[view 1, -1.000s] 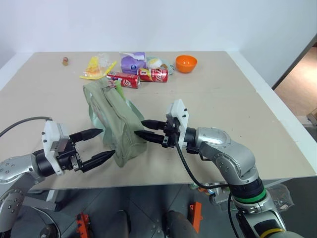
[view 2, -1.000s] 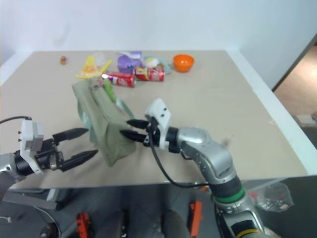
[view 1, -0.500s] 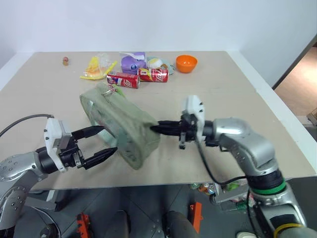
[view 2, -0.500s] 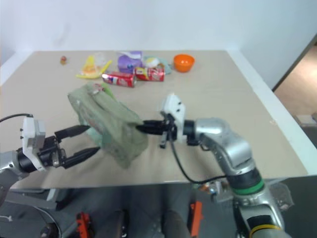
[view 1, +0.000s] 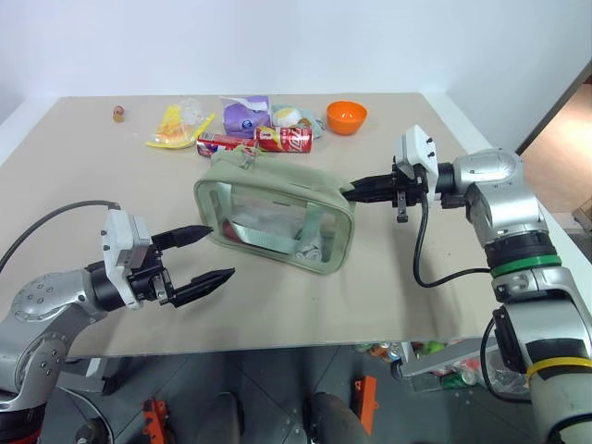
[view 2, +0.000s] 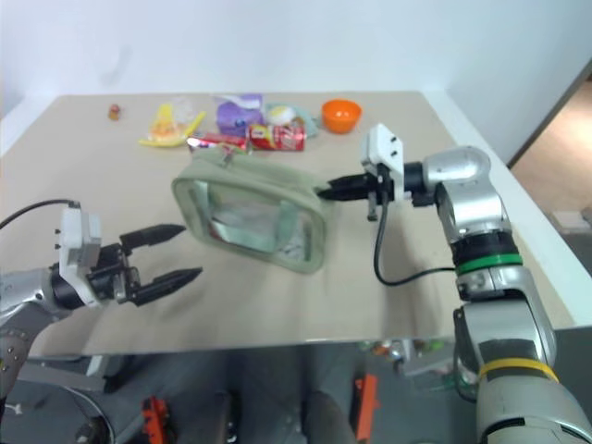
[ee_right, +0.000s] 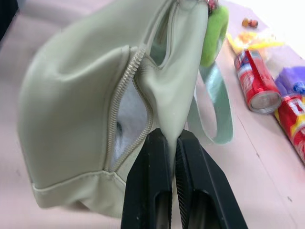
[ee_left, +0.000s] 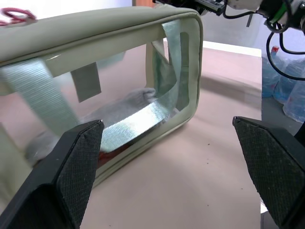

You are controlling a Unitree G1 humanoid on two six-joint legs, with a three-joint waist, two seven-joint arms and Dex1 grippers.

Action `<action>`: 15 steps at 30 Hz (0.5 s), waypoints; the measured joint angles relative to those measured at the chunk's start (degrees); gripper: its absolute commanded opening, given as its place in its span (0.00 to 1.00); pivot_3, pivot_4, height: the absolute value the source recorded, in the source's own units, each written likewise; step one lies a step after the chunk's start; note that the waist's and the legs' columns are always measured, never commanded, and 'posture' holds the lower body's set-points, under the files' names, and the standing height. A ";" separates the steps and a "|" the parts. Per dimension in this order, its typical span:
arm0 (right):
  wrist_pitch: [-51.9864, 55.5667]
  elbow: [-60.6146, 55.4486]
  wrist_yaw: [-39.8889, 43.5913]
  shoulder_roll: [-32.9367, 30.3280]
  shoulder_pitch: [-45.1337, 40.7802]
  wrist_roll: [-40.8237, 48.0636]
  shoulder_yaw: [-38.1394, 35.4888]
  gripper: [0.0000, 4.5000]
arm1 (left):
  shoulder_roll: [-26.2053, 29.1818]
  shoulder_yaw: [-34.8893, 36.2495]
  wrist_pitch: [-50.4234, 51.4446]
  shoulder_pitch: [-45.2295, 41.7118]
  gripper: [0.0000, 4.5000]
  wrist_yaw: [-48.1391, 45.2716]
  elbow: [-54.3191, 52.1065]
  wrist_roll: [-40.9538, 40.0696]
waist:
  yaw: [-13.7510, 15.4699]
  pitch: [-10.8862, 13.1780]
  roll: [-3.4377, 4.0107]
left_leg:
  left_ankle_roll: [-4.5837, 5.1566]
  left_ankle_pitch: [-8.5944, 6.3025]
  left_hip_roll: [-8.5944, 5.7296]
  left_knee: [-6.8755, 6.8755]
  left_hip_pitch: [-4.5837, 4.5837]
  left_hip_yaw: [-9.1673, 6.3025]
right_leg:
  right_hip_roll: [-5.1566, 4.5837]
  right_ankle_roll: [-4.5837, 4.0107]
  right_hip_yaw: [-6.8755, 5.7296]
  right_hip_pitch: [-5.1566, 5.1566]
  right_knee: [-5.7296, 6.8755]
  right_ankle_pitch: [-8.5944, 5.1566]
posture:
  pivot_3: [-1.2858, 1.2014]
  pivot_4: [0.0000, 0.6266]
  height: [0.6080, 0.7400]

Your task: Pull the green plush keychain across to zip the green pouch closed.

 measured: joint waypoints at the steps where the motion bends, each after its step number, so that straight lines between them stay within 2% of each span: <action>1: -0.71 1.35 0.17 0.41 -0.53 -0.29 -0.11 0.01 | -0.19 0.00 0.00 -0.07 1.00 0.22 0.02 0.00 | 0.00 0.00 0.01 | 0.00 -0.01 0.00 0.00 0.00 0.01 | 0.00 -0.12 0.01 0.00 0.00 0.07 | 0.52 0.24 1.00; 2: -0.74 1.95 0.05 0.95 -0.76 -0.37 -0.73 0.01 | -0.63 0.00 0.03 -0.51 1.00 0.64 0.19 -0.02 | 0.00 0.00 0.01 | 0.00 -0.01 0.00 0.00 0.00 0.01 | 0.00 -0.14 0.01 0.00 0.01 0.08 | 0.52 0.24 1.00; 3: -0.74 1.95 0.05 1.06 -0.79 -0.37 -0.83 0.12 | -0.68 0.00 0.03 -0.60 1.00 0.74 0.25 -0.02 | 0.00 0.00 0.01 | 0.00 -0.01 0.00 0.00 0.00 0.01 | 0.00 -0.13 0.01 0.00 0.01 0.08 | 0.52 0.24 1.00; 5: 0.37 1.79 -0.91 1.39 -0.75 -0.02 -1.69 0.22 | -1.13 -0.03 0.13 -1.05 1.00 1.39 0.51 -0.02 | -0.01 0.01 0.01 | 0.00 -0.01 0.00 0.01 0.01 0.01 | 0.00 -0.14 0.02 0.01 0.02 0.09 | 0.52 0.24 1.00; 15: 18.64 -21.93 -18.47 -0.14 11.32 8.72 -15.69 1.00 | -1.61 -3.10 2.21 -5.95 1.00 0.58 2.15 -0.33 | 0.33 0.00 0.01 | -0.01 -0.02 -0.03 0.05 0.01 -0.03 | 0.00 -0.08 0.01 0.05 0.03 0.10 | 0.52 0.24 1.00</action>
